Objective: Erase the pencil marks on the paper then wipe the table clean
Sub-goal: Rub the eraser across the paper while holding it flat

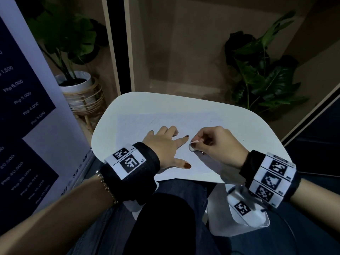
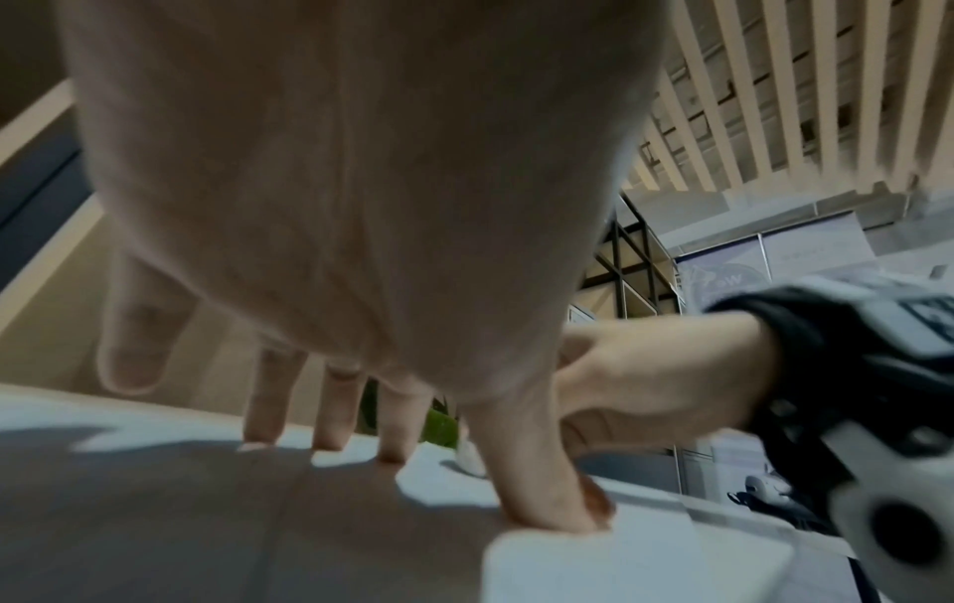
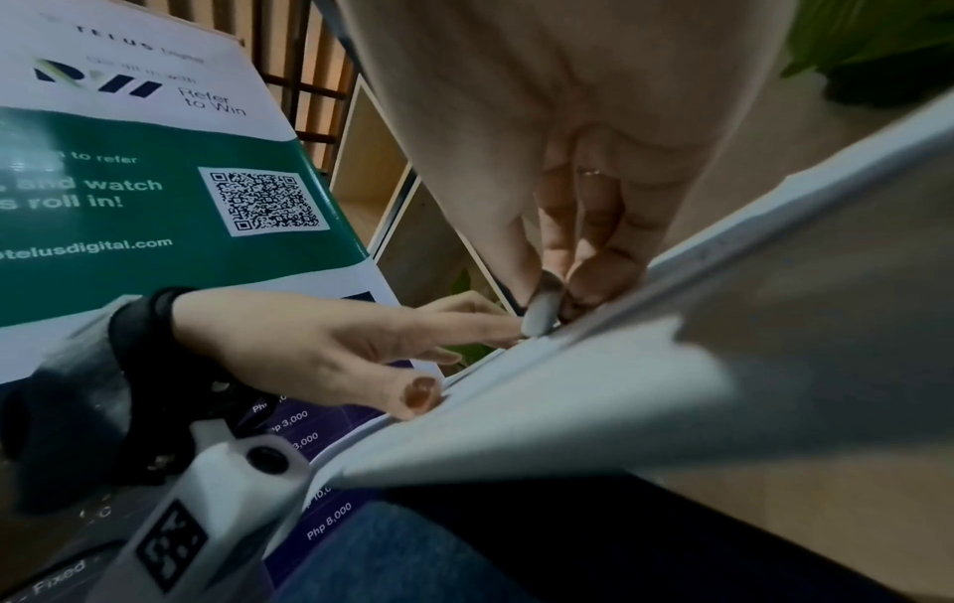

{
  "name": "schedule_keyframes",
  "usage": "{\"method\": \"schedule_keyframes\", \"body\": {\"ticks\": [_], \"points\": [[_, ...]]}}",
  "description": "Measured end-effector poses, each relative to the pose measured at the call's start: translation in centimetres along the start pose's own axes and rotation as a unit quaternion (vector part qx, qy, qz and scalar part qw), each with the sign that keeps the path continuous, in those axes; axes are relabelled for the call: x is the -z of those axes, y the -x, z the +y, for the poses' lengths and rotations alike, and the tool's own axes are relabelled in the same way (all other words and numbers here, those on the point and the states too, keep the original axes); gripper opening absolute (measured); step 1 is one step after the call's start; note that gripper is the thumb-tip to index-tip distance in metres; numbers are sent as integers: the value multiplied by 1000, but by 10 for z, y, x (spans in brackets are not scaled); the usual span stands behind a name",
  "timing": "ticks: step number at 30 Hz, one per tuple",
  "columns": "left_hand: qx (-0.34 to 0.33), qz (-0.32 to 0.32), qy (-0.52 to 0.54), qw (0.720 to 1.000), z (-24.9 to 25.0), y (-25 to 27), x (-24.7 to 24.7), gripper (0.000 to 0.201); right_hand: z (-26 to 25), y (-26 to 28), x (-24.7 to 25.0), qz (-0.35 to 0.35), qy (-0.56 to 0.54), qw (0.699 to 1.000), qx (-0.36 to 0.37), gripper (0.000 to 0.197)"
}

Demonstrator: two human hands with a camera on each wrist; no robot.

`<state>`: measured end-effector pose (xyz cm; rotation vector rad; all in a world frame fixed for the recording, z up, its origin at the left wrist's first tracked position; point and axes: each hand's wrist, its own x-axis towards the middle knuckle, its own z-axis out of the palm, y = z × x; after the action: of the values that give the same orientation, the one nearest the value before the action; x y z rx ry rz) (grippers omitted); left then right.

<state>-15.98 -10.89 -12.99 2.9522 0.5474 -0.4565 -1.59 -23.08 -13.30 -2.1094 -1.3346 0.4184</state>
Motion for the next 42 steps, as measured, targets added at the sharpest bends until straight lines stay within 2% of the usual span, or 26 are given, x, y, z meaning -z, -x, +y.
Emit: {"method": "schedule_keyframes", "body": {"ticks": [6, 11, 13, 16, 18, 23, 28, 34, 39, 42], "points": [[14, -25, 32, 999, -2, 1, -2, 89, -18, 17, 1, -69, 106, 985, 118, 7], [25, -28, 34, 999, -1, 1, -1, 95, -10, -8, 12, -21, 190, 972, 136, 9], [26, -24, 40, 999, -2, 1, 0, 95, -13, -8, 10, -34, 201, 966, 158, 7], [23, -22, 45, 998, -2, 0, -1, 95, -22, 2, 7, -93, 170, 962, 190, 5], [25, -23, 39, 999, -2, 0, -1, 95, -22, -3, 12, -104, 165, 964, 182, 5], [25, -20, 26, 999, -3, 0, -2, 95, -16, -20, 16, -56, 229, 958, 163, 9], [23, -24, 33, 999, -5, 0, -3, 96, -31, 1, 5, -143, 163, 954, 208, 8], [25, -36, 14, 999, -4, 0, -2, 100, -18, -27, 17, -80, 230, 956, 164, 10], [26, -36, 26, 999, -4, 1, -1, 98, -31, -4, 7, -154, 158, 954, 201, 9], [27, -44, 13, 999, -3, 1, 0, 98, -24, -20, 16, -128, 187, 956, 185, 8]]}}
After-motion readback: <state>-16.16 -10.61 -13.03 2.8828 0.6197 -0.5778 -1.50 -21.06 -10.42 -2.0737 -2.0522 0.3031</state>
